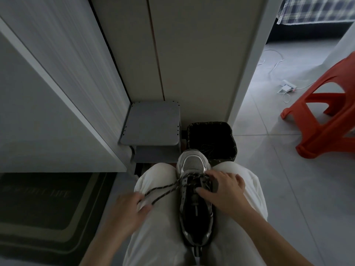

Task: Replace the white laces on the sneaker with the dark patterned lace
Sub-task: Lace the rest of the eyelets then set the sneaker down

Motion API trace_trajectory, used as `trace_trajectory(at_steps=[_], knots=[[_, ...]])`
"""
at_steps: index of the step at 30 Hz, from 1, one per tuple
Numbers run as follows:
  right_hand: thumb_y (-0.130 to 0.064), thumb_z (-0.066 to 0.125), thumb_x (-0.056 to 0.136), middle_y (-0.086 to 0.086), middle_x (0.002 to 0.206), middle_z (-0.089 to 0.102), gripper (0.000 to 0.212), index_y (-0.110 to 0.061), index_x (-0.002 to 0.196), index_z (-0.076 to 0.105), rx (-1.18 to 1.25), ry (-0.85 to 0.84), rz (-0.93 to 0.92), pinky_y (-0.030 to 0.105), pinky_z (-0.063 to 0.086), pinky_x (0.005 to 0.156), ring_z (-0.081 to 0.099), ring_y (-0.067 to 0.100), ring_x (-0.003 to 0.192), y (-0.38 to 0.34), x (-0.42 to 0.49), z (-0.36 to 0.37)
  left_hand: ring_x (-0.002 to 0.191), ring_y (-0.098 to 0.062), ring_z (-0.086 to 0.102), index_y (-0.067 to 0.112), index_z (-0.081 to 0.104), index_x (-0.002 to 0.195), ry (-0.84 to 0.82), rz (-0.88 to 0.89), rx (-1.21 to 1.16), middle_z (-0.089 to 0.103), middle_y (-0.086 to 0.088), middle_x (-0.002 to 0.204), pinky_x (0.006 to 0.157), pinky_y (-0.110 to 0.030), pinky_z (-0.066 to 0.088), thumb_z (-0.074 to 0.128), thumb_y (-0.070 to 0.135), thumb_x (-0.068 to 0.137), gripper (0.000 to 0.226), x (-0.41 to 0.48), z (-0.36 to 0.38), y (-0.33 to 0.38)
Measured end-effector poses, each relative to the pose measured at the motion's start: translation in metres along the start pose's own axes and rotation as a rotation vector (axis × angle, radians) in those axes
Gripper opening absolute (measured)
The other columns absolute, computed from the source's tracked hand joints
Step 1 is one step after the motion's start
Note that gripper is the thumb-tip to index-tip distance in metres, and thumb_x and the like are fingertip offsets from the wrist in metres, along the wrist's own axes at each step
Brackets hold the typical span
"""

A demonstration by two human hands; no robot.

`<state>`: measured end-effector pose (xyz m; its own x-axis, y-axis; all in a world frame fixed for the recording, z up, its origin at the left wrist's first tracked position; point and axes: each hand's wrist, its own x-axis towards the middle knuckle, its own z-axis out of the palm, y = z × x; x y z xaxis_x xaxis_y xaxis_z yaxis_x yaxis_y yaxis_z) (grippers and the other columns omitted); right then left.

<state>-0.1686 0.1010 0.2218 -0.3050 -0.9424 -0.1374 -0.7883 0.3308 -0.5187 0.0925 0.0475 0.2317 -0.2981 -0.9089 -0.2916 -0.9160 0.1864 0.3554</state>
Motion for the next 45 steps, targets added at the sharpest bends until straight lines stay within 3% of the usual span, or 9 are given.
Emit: trace_trajectory(at_steps=[3, 6, 13, 18, 24, 32, 35, 39, 45], knots=[[-0.047, 0.052, 0.088, -0.015, 0.097, 0.068, 0.023, -0.037, 0.108, 0.059, 0.084, 0.072, -0.003, 0.039, 0.015, 0.108, 0.057, 0.011, 0.105, 0.004, 0.005, -0.003, 0.097, -0.011, 0.057, 0.025, 0.067, 0.104, 0.276, 0.221, -0.142, 0.062, 0.011, 0.101, 0.082, -0.025, 0.043, 0.060, 0.034, 0.087, 0.020, 0.010, 0.002, 0.047], [-0.035, 0.053, 0.091, -0.015, 0.084, 0.069, 0.012, -0.036, 0.098, 0.063, 0.064, 0.076, -0.016, 0.037, 0.016, 0.108, 0.061, 0.007, 0.095, 0.007, 0.011, -0.004, 0.101, -0.010, 0.053, 0.026, 0.066, 0.106, 0.237, 0.394, -0.111, 0.058, 0.011, 0.106, 0.085, -0.022, 0.041, 0.057, 0.036, 0.088, 0.022, 0.022, 0.018, 0.087], [-0.042, 0.057, 0.086, -0.014, 0.082, 0.070, 0.011, -0.034, 0.090, 0.064, 0.025, 0.086, -0.047, 0.035, 0.015, 0.105, 0.063, 0.007, 0.092, 0.008, 0.013, -0.001, 0.076, -0.008, 0.056, 0.024, 0.051, 0.076, 0.236, 0.251, -0.147, 0.052, 0.012, 0.091, 0.062, -0.019, 0.036, 0.059, 0.033, 0.088, 0.016, 0.037, 0.036, 0.099], [-0.080, 0.041, 0.058, -0.012, 0.093, 0.061, 0.068, -0.031, 0.104, 0.047, -0.138, -0.082, -0.008, 0.040, 0.008, 0.112, 0.053, 0.010, 0.100, 0.000, 0.009, 0.004, 0.082, 0.001, 0.058, 0.025, 0.047, 0.068, 0.114, 0.230, -0.421, 0.061, 0.017, 0.094, 0.068, -0.007, 0.039, 0.061, 0.020, 0.086, 0.023, 0.035, 0.032, 0.084], [-0.052, 0.059, 0.064, -0.017, 0.077, 0.065, 0.032, -0.036, 0.091, 0.054, 0.023, -0.113, 0.015, 0.040, 0.006, 0.114, 0.058, 0.001, 0.085, 0.003, 0.012, -0.006, 0.090, -0.001, 0.063, 0.018, 0.053, 0.066, 0.041, 0.259, -0.659, 0.066, 0.010, 0.100, 0.079, -0.022, 0.050, 0.063, 0.001, 0.083, 0.026, 0.018, 0.030, 0.049], [-0.050, 0.059, 0.068, -0.015, 0.076, 0.063, 0.026, -0.032, 0.087, 0.057, -0.034, -0.078, 0.018, 0.038, 0.006, 0.113, 0.055, 0.006, 0.087, -0.002, 0.005, -0.003, 0.085, 0.001, 0.054, 0.018, 0.061, 0.074, 0.097, 0.378, -0.341, 0.056, 0.016, 0.090, 0.073, -0.013, 0.041, 0.056, 0.036, 0.089, 0.024, 0.019, 0.027, 0.047], [-0.053, 0.055, 0.071, -0.013, 0.083, 0.064, 0.033, -0.031, 0.095, 0.056, -0.120, -0.047, 0.016, 0.039, 0.013, 0.112, 0.057, 0.012, 0.093, -0.008, 0.001, -0.001, 0.083, -0.002, 0.055, 0.021, 0.061, 0.083, 0.230, 0.340, -0.352, 0.058, 0.011, 0.085, 0.075, -0.024, 0.047, 0.058, 0.031, 0.089, 0.012, 0.030, 0.024, 0.056], [-0.044, 0.054, 0.074, -0.012, 0.078, 0.061, 0.022, -0.031, 0.091, 0.055, -0.098, 0.033, -0.041, 0.036, 0.020, 0.108, 0.058, 0.012, 0.089, -0.012, -0.006, 0.004, 0.096, -0.009, 0.057, 0.023, 0.056, 0.110, 0.119, 0.240, -0.242, 0.060, 0.008, 0.104, 0.085, -0.033, 0.048, 0.056, 0.042, 0.088, 0.030, 0.039, 0.033, 0.071], [-0.042, 0.058, 0.073, -0.015, 0.076, 0.057, 0.023, -0.031, 0.092, 0.052, -0.031, 0.037, -0.026, 0.032, 0.019, 0.106, 0.057, 0.007, 0.085, -0.007, -0.002, 0.002, 0.085, -0.015, 0.060, 0.020, 0.056, 0.096, 0.111, 0.179, -0.199, 0.063, 0.006, 0.088, 0.077, -0.037, 0.049, 0.052, 0.042, 0.091, 0.023, 0.045, 0.033, 0.075]])
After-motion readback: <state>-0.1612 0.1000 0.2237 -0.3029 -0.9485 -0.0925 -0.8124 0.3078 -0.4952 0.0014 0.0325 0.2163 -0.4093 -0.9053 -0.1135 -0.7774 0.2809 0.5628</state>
